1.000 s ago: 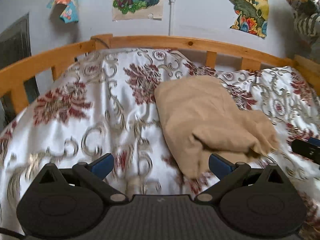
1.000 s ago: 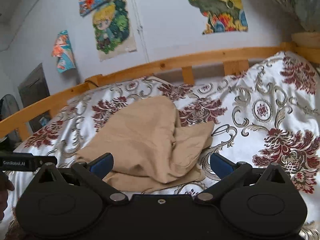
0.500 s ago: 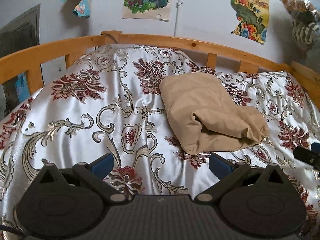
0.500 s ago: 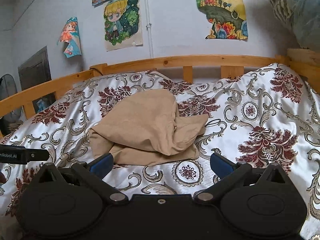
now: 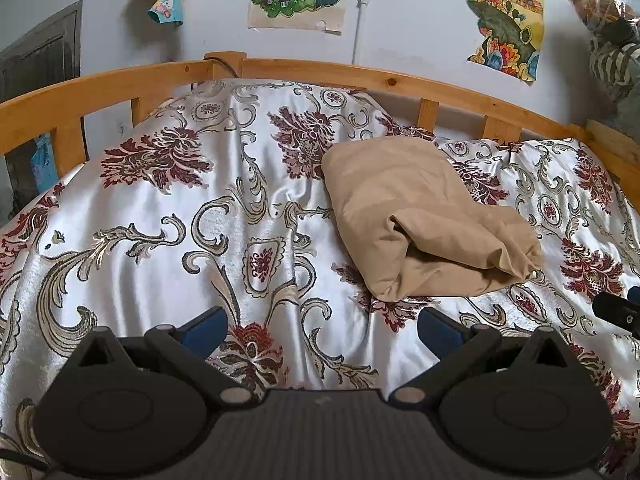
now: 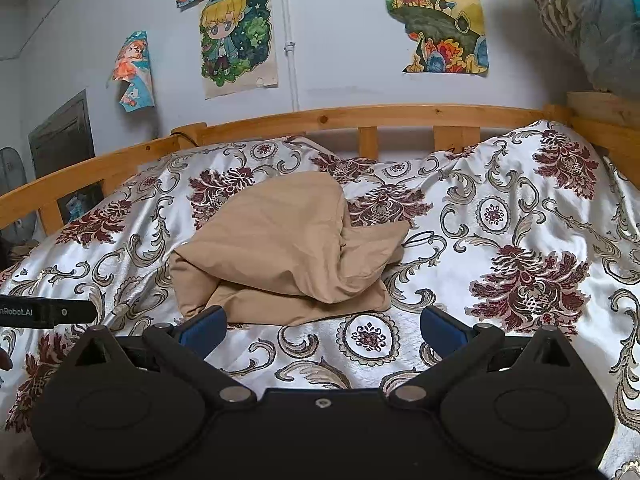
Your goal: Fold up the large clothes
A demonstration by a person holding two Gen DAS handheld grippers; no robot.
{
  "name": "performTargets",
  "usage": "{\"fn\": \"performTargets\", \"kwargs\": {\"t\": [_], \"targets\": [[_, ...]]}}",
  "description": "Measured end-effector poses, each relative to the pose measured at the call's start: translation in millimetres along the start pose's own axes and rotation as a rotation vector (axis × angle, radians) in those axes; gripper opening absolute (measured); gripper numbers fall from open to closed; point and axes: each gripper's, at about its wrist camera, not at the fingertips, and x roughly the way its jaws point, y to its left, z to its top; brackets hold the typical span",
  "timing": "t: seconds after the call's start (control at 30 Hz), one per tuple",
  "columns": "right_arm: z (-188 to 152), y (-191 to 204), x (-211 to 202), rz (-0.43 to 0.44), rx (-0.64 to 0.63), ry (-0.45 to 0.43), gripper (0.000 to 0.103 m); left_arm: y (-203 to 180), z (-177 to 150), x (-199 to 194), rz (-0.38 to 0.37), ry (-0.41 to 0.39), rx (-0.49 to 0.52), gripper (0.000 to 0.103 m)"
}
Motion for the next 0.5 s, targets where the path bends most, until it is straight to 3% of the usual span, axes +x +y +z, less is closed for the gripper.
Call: {"fn": "performTargets", "kwargs": {"t": [0.5], "targets": [[-1.5,-1.5,1.4,-0.008,0.01,0.012,0.102,1.4,0.6,-0.9,0.022,-0.008,-0.011,0.102]]}}
